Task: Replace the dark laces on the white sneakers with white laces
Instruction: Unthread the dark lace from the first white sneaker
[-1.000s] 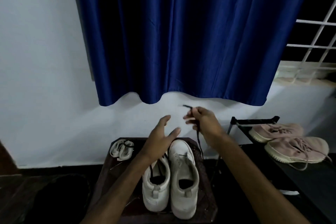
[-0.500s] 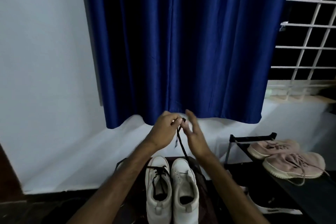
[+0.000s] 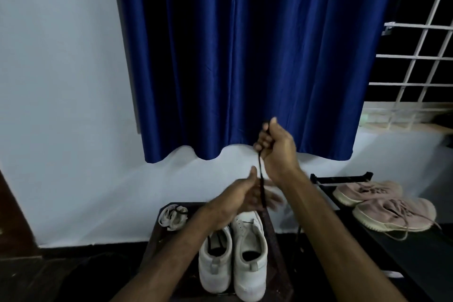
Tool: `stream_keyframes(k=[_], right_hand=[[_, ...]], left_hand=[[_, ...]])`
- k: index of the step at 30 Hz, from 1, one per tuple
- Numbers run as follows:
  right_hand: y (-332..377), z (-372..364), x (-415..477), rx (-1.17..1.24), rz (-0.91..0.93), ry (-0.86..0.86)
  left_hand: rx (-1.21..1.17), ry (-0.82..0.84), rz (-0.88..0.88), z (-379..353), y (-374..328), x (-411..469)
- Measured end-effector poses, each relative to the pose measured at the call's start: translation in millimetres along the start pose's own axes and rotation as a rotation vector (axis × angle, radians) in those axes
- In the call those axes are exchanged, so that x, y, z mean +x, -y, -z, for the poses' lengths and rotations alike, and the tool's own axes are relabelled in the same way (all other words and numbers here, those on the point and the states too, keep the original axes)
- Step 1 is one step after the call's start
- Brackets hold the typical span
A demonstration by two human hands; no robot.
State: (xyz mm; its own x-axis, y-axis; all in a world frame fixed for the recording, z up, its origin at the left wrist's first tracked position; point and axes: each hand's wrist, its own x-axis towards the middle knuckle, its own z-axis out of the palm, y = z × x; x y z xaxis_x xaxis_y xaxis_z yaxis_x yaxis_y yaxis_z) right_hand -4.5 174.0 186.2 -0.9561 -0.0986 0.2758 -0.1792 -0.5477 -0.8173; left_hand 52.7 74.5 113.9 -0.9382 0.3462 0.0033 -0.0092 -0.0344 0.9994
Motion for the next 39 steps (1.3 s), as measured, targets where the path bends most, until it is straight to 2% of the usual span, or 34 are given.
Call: stream_keyframes(k=[1,2,4,6,7,9,12,14,15,16,18,21,23,26,28,30,32,33,36,39], right_hand=[[8,3,8,-0.081,0.04,-0.063],[13,11,16,-0.224,0.093,-0.14],[14,33,24,-0.593,0.183,-0.236],[-2,45,18,-0.818,0.112,-0.158],[-16,45,9,-0.809,0.03,-0.071],[-49,38,-11,-0.595,-0.134,0.063],[-85,23,-36,-0.263,-0.311,0.115],[-91,15,-41,-0.078,-0.355,0.004],[-88,13,-39,-0.013,-0.364,-0.076],[-81,11,-35,0.038,-0.369,-0.123],[-61,7,-25,0.116,-0.367,-0.1],[-30,-4,-13,0.137,-0.333,0.017],[-8,-12,-8,0.169,-0.27,0.041],[22,-10,3,0.245,-0.096,-0.032],[29,0,9,0.056,0.067,-0.132],[16,9,8,-0.281,0.171,-0.176],[-17,10,-5,-0.571,0.151,-0.051],[-35,7,-14,-0.641,0.115,0.036],[-69,-6,-38,-0.582,-0.01,0.246],[-71,-16,-45,-0.739,0.097,0.367]], left_hand=[[0.053,0.041,-0.001,-1,2,-3],[0.093,0.016,-0.022,3,2,-4],[0.233,-0.156,-0.114,20,1,-1],[0.414,-0.298,-0.24,39,-2,3],[0.505,-0.337,-0.307,46,-4,4],[0.672,-0.405,-0.436,54,-5,9],[0.766,-0.489,-0.509,57,-5,8],[0.657,-0.614,-0.5,60,1,4],[0.523,-0.651,-0.467,61,3,-1],[0.372,-0.631,-0.394,59,6,-6],[0.195,-0.42,-0.238,49,16,-13],[0.214,-0.126,-0.14,28,37,-12],[0.371,-0.094,-0.19,23,49,-5],[0.61,-0.178,-0.231,46,52,4],[0.579,-0.309,-0.232,66,40,3],[0.486,-0.412,-0.323,74,15,-1],[0.39,-0.412,-0.449,69,-19,-7],[0.378,-0.404,-0.514,64,-36,-10],[0.498,-0.402,-0.67,56,-73,-21],[0.592,-0.383,-0.707,61,-84,-29]])
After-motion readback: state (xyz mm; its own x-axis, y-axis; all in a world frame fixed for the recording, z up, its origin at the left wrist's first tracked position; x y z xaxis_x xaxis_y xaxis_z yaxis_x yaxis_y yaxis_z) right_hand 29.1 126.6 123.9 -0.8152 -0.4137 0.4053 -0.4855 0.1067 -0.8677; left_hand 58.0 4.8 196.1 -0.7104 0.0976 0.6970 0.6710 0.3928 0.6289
